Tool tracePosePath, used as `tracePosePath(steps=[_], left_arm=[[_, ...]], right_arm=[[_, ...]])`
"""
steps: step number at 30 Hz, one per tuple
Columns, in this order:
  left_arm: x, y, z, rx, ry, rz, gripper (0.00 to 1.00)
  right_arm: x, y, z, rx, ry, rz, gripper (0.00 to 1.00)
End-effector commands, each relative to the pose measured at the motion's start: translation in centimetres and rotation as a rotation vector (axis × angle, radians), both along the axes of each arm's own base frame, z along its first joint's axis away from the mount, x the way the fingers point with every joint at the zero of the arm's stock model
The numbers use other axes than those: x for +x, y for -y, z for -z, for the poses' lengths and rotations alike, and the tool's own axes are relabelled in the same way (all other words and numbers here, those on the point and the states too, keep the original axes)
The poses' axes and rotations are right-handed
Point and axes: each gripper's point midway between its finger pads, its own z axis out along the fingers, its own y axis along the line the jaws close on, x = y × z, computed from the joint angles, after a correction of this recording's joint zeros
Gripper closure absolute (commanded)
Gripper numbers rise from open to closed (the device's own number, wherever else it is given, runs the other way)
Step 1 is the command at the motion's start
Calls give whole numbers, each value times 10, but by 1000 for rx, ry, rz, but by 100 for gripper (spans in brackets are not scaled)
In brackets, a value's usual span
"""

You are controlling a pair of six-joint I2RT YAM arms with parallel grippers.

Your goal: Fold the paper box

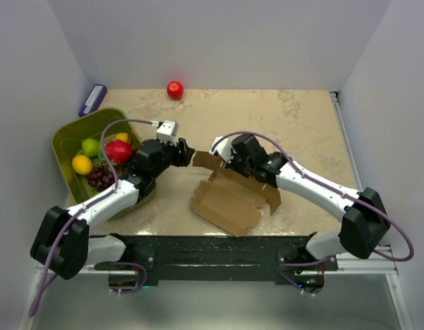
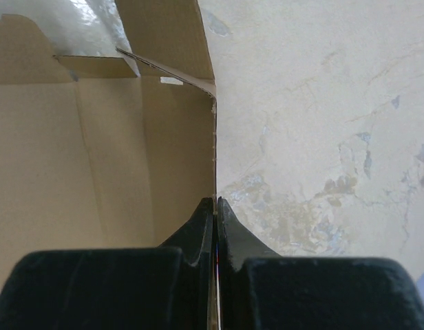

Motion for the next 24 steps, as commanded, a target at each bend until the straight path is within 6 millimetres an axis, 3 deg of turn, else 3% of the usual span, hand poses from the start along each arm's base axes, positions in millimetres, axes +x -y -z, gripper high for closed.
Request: tracePosePath(steps=[1,3,10,20,24], left_arm=[[17,16,-25,-65,40,27,41],[21,18,-23,-70,39,38,46],[34,25,-4,-89,-3,52,46],[64,40,27,-87,-82,61,46],[80,36,43,-46,-108,2,46]], right_arm=[[17,2,-5,-63,135,56,100],[19,1,2,-87,155,61,100],[24,7,20,-165,222,94,100],[24,4,13,-149,282,91,100],[24,4,15,-153,282,85,100]])
